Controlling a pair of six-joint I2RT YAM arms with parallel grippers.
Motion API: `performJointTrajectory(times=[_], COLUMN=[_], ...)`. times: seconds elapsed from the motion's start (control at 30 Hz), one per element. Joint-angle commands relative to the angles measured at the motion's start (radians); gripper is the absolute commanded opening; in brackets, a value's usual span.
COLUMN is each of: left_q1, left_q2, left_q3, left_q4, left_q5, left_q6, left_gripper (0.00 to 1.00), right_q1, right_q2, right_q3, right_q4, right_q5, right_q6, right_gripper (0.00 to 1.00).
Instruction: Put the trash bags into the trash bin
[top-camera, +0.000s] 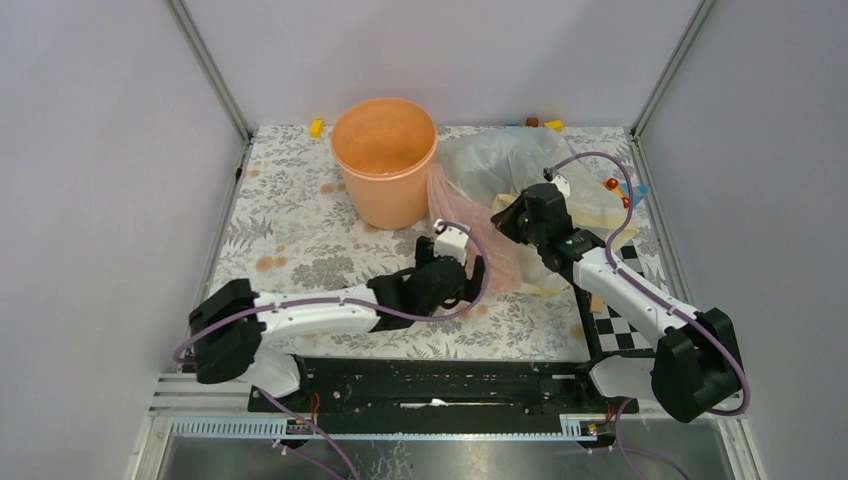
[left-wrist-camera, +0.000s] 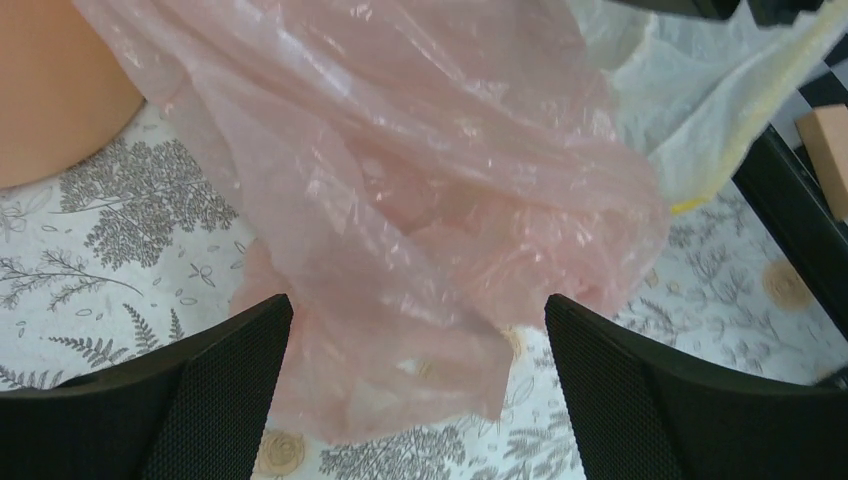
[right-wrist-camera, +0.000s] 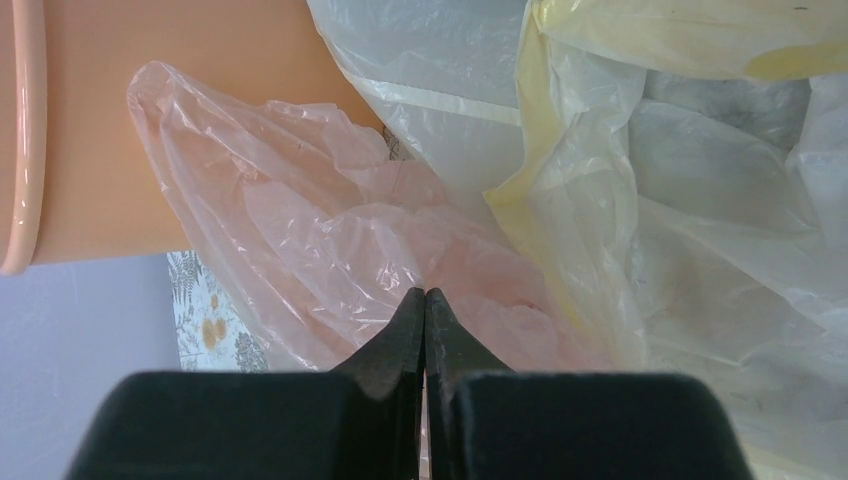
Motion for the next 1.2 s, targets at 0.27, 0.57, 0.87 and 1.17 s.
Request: performJointTrajectory(times=[0.27, 0.57, 0.87, 1.17], left_q1=[0.109, 0.428, 0.523, 0.523], left_q2=[0.080, -0.251, -0.288, -0.334], left_q3=[0.042, -0.341, -0.377, -0.379], left_q4=[-0.156, 0.017, 0.090, 0.084], left_q5=[-0.151, 0.225, 0.360, 0.435], left_q6=[-0.126, -0.131, -0.058, -0.071], left_gripper=[0.85, 0.34, 0.10, 0.00], right_q1=[0.003, -0.007, -0.008, -0.002], right_q2=[-0.056, 0.001, 0.050, -0.110], right_q3=[0.016, 0.100, 0.222, 0.148], right_q4=[-0.034, -0.080, -0.152, -0.339], right_q5=[0.100, 0.112, -0.110, -0.172], right_q6=[-0.076, -0.206, -0.429, -0.421], right_gripper=[0.00, 0.00, 0.76, 0.99])
